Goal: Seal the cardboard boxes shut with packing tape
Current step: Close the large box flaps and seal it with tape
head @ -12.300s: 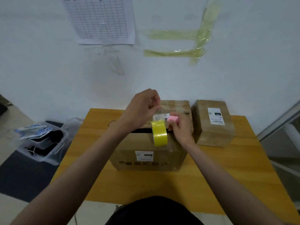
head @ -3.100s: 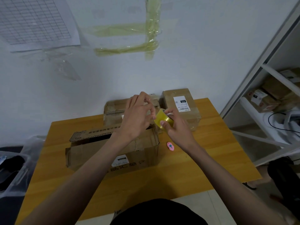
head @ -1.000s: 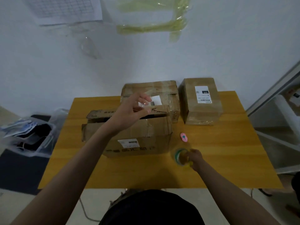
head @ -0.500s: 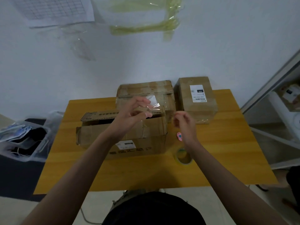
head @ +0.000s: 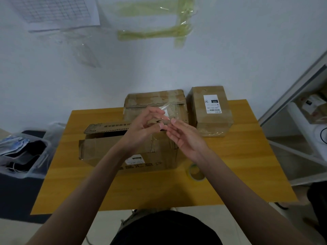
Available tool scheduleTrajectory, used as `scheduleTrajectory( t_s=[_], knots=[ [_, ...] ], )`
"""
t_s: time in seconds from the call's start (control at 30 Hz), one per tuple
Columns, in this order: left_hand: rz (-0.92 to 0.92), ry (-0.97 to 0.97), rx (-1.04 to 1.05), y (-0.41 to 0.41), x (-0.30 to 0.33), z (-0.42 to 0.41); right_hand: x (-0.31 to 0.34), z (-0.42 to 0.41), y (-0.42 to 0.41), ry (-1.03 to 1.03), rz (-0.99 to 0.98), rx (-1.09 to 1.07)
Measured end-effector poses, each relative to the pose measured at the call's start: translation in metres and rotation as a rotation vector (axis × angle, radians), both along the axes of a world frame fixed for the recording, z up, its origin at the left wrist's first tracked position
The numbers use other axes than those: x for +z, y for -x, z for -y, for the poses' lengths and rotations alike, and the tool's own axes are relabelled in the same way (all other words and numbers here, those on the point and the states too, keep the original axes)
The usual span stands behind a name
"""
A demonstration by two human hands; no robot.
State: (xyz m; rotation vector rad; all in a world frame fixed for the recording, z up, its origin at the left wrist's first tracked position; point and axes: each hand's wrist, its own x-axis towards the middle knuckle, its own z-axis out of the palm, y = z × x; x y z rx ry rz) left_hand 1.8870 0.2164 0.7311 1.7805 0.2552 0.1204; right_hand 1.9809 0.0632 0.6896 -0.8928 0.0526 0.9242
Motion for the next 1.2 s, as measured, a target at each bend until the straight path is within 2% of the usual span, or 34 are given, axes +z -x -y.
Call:
scheduleTrajectory(
  t_s=[0.17,0.27,0.37,0.5,0.63,0.73,0.8,0.9,1.03,1.13,1.2],
  knots=[
    [-0.006,-0.024,-0.049,0.003,-0.002,-0.006,0.0,-0.003,-0.001,0.061,0.029,-0.017],
    [-0.031,-0.093,-0.129,0.004,0.0,-0.014,0.0,-0.002,-0.003,0.208,0.147,-0.103],
    [-0.133,-0.17,-0.251,0.003,0.006,-0.026,0.002,-0.003,-0.005,0.36,0.265,-0.166],
    [-0.239,-0.385,-0.313,-0.006,0.005,-0.058,0.004,-0.011,-0.008,0.441,0.336,-0.173],
    [-0.334,-0.755,-0.209,0.008,-0.006,-0.112,-0.002,0.009,-0.039,0.46,0.286,-0.317],
    [-0.457,-1.083,-0.353,0.014,-0.033,-0.138,-0.01,0.016,-0.047,0.398,0.28,-0.339],
    [-0.537,-1.144,-0.457,0.009,-0.054,-0.143,-0.015,0.009,-0.038,0.368,0.327,-0.289],
    [-0.611,-1.153,-0.558,0.002,-0.071,-0.145,-0.019,-0.003,-0.021,0.428,0.412,-0.246],
    [-0.539,-1.238,-0.612,0.01,-0.079,-0.14,-0.02,-0.013,-0.011,0.39,0.402,-0.258],
    [-0.442,-1.371,-0.605,0.024,-0.09,-0.136,-0.022,-0.024,-0.005,0.347,0.356,-0.283],
    [-0.367,-1.381,-0.576,0.032,-0.096,-0.135,-0.023,-0.033,0.0,0.334,0.343,-0.292]
  ],
)
